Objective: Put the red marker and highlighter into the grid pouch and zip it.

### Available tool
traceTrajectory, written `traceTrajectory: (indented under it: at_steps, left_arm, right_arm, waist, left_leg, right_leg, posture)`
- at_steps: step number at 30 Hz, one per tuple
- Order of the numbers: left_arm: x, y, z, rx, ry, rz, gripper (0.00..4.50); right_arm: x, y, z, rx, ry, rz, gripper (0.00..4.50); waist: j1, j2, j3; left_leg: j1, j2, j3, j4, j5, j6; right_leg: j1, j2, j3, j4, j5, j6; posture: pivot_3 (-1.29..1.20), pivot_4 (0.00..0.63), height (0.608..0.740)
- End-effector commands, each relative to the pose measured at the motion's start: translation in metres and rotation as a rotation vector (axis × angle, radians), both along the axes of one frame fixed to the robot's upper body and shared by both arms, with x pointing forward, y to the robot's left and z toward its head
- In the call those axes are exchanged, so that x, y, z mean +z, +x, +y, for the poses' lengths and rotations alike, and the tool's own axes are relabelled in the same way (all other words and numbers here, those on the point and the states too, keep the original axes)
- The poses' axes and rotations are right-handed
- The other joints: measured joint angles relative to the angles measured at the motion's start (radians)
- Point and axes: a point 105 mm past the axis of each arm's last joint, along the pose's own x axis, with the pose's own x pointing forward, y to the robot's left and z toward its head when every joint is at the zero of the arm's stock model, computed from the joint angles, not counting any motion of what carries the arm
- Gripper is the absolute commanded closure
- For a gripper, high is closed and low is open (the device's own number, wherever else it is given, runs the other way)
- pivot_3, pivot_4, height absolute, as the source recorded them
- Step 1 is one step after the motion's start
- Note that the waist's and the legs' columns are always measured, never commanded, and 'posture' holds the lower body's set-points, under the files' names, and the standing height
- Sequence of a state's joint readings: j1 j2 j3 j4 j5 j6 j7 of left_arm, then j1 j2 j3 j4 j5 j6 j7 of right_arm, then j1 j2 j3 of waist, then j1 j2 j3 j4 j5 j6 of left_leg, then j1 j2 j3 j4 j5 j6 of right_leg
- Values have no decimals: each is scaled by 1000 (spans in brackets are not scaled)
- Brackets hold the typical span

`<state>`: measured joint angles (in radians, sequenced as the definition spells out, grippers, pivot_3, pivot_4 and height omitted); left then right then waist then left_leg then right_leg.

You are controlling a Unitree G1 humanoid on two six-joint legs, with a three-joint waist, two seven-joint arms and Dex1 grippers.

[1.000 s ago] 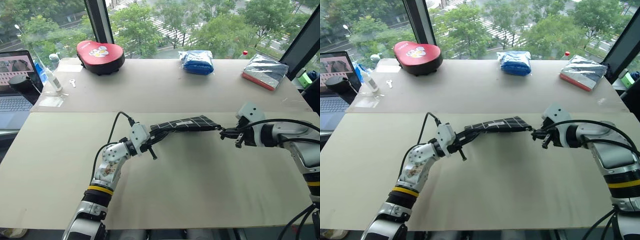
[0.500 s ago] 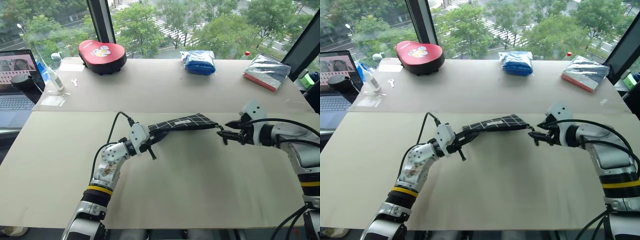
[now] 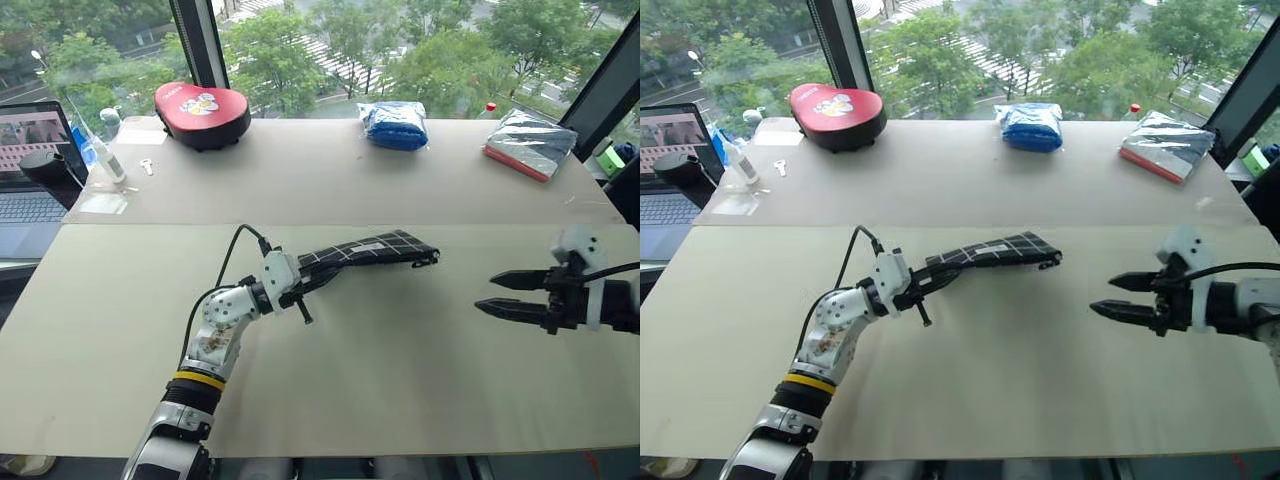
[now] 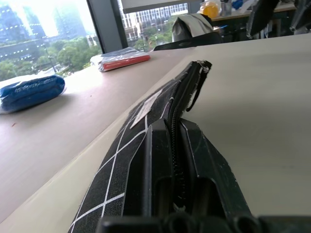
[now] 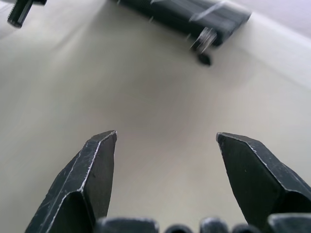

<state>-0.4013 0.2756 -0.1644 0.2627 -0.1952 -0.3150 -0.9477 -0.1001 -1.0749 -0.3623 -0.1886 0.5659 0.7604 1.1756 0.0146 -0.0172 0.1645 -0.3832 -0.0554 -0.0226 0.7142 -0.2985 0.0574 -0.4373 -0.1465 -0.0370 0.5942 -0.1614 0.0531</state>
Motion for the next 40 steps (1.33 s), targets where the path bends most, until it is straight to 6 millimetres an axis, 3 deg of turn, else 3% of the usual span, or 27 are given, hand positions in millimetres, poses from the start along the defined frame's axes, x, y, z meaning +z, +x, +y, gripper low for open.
traceTrajectory:
  at_steps: [1, 7, 9, 10, 14, 15, 19, 22, 26, 31, 40]
  left_arm:
    - [3, -6, 2, -73, 61, -71, 4500]
    - [-8, -10, 4, -131, 158, -89, 4500]
    - [-8, -11, 3, -148, 145, -80, 3662]
    - [-7, -12, 2, -155, 134, -75, 3559]
    - [-1, -17, 0, -190, 90, -55, 2213]
    - [3, -15, 2, -170, 75, -53, 1629]
    - [26, -7, 12, -88, -89, 79, 513]
    - [33, -3, 27, -18, -179, 263, 513]
    - [22, -3, 70, 187, -177, 488, 513]
    - [22, -14, 121, 380, -161, 545, 513]
    - [22, -28, 168, 562, -219, 549, 513]
  right_arm:
    - [18, -8, -1, 6, 22, -44, 856]
    - [2, -17, -5, -50, 58, 1, 856]
    - [-2, -19, -4, -57, 61, 9, 798]
    - [-3, -19, -4, -58, 63, 9, 798]
    - [-5, -19, -5, -69, 70, 13, 798]
    - [-5, -19, -4, -67, 76, 15, 798]
    - [-6, -16, -4, -52, 92, 12, 798]
    - [-4, -11, -6, -48, 93, -24, 798]
    - [1, 4, -13, -91, 165, -82, 798]
    - [-6, 14, -14, -101, 183, -78, 798]
    - [-19, 30, -10, -101, 210, -56, 798]
  waist:
    - [0, 0, 0]
    - [2, 0, 0]
    - [4, 0, 0]
    - [5, 0, 0]
    - [3, 0, 0]
    - [3, 0, 0]
    - [2, 0, 0]
    - [-2, 0, 0]
    - [-12, 0, 0]
    - [-13, 0, 0]
    - [-3, 0, 0]
  left_leg:
    - [0, 0, 0, 0, 0, 0]
    - [0, 0, 0, 1, 0, 0]
    - [0, 0, 0, 1, 0, 0]
    - [0, 0, 0, 1, 0, 0]
    - [0, 0, 0, 1, 0, 0]
    - [0, 0, 0, 1, 0, 0]
    - [0, 0, 0, 1, 0, 0]
    - [0, 0, -1, 1, 0, 0]
    - [3, 1, 0, 0, 0, 0]
    - [4, 1, 0, -1, 0, 0]
    - [5, 0, 0, -1, 1, -3]
  right_leg:
    - [0, 0, 0, 0, 0, 0]
    - [0, 0, 0, 0, 0, 0]
    - [1, 0, 0, 0, 0, 0]
    - [1, 0, 0, 0, 0, 0]
    - [1, 0, 1, 0, 0, 0]
    - [1, 0, 1, 0, 0, 0]
    - [1, 0, 1, 0, 0, 0]
    - [1, 0, 1, 0, 0, 0]
    - [1, 1, 1, 1, 0, 0]
    - [1, 1, 2, 1, 0, 0]
    - [2, 1, 3, 1, 0, 0]
  posture:
    - [0, 150, 740]
    - [0, 150, 740]
    - [0, 150, 740]
    - [0, 150, 740]
    - [0, 150, 740]
    - [0, 150, 740]
    - [0, 150, 740]
    - [0, 150, 740]
    - [0, 150, 740]
    - [0, 150, 740]
    - [0, 150, 740]
